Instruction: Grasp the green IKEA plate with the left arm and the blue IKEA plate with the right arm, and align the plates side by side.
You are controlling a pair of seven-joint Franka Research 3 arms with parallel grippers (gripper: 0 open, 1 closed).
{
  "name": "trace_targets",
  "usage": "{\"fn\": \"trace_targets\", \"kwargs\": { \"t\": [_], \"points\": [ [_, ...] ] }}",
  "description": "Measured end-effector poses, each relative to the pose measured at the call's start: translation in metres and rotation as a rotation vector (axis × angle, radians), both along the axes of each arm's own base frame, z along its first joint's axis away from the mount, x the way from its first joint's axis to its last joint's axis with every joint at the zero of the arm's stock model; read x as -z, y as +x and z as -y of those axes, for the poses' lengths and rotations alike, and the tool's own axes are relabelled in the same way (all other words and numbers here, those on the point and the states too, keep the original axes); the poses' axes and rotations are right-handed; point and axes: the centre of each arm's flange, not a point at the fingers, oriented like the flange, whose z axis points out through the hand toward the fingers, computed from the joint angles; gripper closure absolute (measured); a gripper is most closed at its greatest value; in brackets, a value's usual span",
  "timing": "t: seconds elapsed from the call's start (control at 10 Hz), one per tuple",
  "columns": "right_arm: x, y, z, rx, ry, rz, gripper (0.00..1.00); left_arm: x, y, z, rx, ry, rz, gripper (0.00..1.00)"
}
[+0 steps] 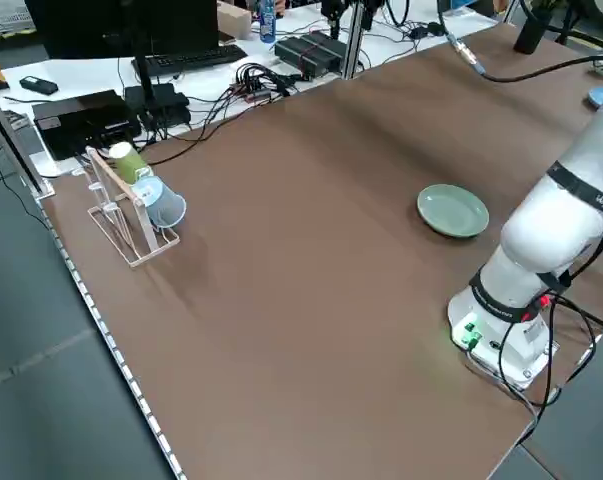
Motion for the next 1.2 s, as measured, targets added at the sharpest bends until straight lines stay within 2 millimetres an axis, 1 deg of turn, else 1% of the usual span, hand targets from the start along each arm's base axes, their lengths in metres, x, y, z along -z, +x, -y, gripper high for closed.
{"fn": "trace_targets", "kwargs": {
  "t": [0.2,0.4,0.6,0.7,0.8,0.9,1.0,1.1,1.2],
  "points": [
    [0.000,0.000,-0.003,-0.006,0.001,0.000,0.00,0.028,-0.019,0.029,0.033,0.009,-0.066,0.03],
    [0.000,0.001,-0.007,-0.012,0.003,-0.002,0.00,0.057,-0.043,0.067,0.069,0.029,-0.122,0.03],
    [0.001,-0.001,0.002,0.003,0.002,-0.009,0.00,0.092,-0.072,0.105,0.093,0.057,-0.136,0.03],
    [0.001,-0.003,0.011,0.017,0.003,-0.012,0.00,0.112,-0.089,0.120,0.108,0.062,-0.146,0.02],
    [0.003,-0.006,0.027,0.029,0.003,-0.017,0.00,0.131,-0.107,0.133,0.119,0.077,-0.159,0.02],
    [0.004,-0.011,0.051,0.045,0.008,-0.022,0.00,0.150,-0.119,0.141,0.115,0.091,-0.153,0.02],
    [0.008,-0.017,0.078,0.052,0.025,-0.025,0.00,0.165,-0.123,0.142,0.091,0.090,-0.118,0.02],
    [0.016,-0.023,0.104,0.049,0.038,-0.036,0.00,0.178,-0.122,0.139,0.061,0.080,-0.073,0.02],
    [0.027,-0.028,0.123,0.057,0.045,-0.055,0.00,0.190,-0.122,0.135,0.040,0.072,-0.044,0.00]
  ]
}}
